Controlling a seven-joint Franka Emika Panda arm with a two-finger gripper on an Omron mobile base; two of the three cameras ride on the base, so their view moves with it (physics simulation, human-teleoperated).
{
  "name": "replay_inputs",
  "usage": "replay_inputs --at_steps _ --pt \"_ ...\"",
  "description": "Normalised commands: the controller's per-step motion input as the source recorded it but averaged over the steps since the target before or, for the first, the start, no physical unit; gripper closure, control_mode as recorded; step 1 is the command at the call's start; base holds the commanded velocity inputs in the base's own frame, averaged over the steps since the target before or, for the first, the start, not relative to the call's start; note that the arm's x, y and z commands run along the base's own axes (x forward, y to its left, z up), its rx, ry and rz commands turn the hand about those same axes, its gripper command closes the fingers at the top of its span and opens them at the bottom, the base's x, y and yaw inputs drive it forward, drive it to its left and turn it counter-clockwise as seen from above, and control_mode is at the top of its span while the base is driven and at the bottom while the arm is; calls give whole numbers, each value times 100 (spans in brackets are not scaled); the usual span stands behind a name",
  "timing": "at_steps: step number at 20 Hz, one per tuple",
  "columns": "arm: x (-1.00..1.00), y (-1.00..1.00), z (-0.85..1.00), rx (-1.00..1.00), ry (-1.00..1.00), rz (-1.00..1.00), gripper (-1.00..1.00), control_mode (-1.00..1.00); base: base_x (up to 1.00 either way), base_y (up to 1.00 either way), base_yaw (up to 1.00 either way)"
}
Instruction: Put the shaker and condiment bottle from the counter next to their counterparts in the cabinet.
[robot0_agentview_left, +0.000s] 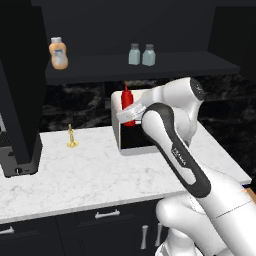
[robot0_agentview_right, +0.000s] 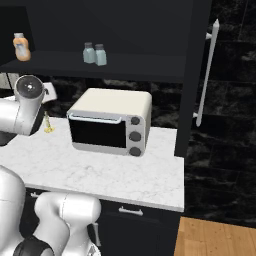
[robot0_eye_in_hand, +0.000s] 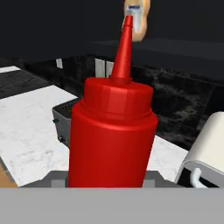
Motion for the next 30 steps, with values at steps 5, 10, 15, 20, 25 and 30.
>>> replay_inputs --at_steps 5,10,15,20,25,30 --pt "30 -6 97 1 -6 -15 100 -100 0 0 0" --pt "17 3 18 3 -7 -3 100 -100 0 0 0" --pt "44 0 6 16 -3 0 100 -100 0 0 0" --pt "56 6 3 21 -7 -3 100 -100 0 0 0" --pt "8 4 11 3 -1 0 100 -100 0 0 0" --pt "0 8 50 0 -1 2 100 -100 0 0 0"
